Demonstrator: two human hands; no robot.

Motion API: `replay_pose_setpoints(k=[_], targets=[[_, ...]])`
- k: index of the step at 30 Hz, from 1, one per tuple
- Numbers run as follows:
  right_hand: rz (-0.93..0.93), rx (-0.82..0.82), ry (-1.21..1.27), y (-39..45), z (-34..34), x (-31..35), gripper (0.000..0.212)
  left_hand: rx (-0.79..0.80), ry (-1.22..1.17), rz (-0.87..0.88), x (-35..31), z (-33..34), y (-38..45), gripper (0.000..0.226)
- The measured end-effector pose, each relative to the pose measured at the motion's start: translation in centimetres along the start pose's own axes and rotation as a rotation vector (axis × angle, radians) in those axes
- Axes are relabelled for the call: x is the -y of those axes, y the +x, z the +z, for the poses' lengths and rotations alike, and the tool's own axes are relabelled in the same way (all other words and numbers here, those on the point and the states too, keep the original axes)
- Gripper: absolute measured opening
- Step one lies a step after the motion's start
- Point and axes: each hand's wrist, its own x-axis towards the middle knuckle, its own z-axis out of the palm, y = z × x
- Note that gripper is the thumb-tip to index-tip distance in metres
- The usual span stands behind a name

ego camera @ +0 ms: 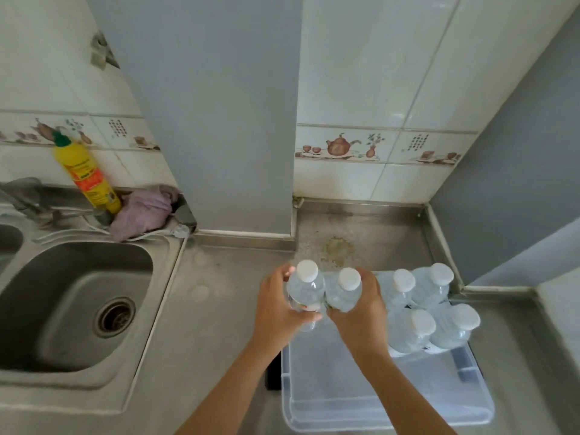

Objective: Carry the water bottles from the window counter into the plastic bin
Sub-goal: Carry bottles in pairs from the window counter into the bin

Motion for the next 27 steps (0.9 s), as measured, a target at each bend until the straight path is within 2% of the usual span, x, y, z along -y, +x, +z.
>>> replay_pose_setpoints(k=[7, 12, 15, 17, 22, 27], targets=[[-0.011, -0.012, 0.073, -0.2, -0.6, 0.4, 0.060, 0.054, -0.008, 0.087, -0.1, -0.5, 0.1, 0.079], [-0.039, -0.013, 0.099, -1.2, -1.8, 1.0, 0.075, 0.057, 0.101, 0.274, -1.7, -0.8, 0.0, 0.091], [-0.157, -0.060, 0.005, -1.7, -2.8, 1.6, 0.069, 0.047, 0.273, 0.458, -3.0, -0.8, -0.3, 0.084], [-0.248, -0.113, -0.077, -2.0, -3.3, 1.8, 0.060, 0.040, 0.308, 0.519, -3.3, -0.7, -0.5, 0.076], [-0.353, -0.099, -0.247, -3.1, -3.8, 1.5, 0.063, 0.106, 0.249, 0.517, -3.1, -0.9, 0.0, 0.056], [-0.391, -0.073, -0.335, -4.3, -4.7, 1.4, 0.066, 0.153, 0.310, 0.581, -3.6, -1.0, 0.6, 0.052]])
